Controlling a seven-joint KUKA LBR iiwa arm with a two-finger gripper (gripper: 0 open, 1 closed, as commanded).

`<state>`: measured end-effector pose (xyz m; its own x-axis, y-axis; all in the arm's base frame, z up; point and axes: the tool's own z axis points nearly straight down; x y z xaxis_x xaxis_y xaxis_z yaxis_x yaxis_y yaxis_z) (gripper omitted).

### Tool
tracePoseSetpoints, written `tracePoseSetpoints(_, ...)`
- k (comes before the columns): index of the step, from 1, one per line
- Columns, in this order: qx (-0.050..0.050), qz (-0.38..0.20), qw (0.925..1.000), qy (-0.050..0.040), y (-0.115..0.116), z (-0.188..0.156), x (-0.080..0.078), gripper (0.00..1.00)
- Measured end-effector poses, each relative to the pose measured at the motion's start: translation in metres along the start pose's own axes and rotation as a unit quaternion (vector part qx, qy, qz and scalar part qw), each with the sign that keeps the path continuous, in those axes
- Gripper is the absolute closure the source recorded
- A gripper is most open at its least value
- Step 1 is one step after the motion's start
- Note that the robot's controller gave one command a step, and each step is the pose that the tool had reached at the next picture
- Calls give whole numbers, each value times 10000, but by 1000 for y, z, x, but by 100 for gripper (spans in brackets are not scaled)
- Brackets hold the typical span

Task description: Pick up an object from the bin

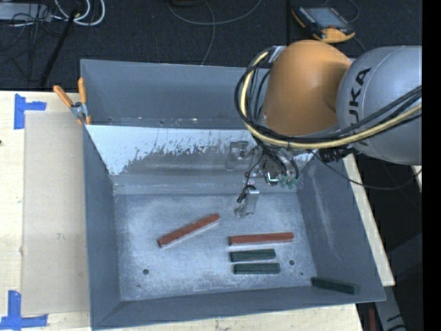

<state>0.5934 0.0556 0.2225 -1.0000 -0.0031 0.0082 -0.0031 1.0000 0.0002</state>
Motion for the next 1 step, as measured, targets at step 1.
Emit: tracePoseSetpoints(1,0,-640,9980,2,83,158,13,0)
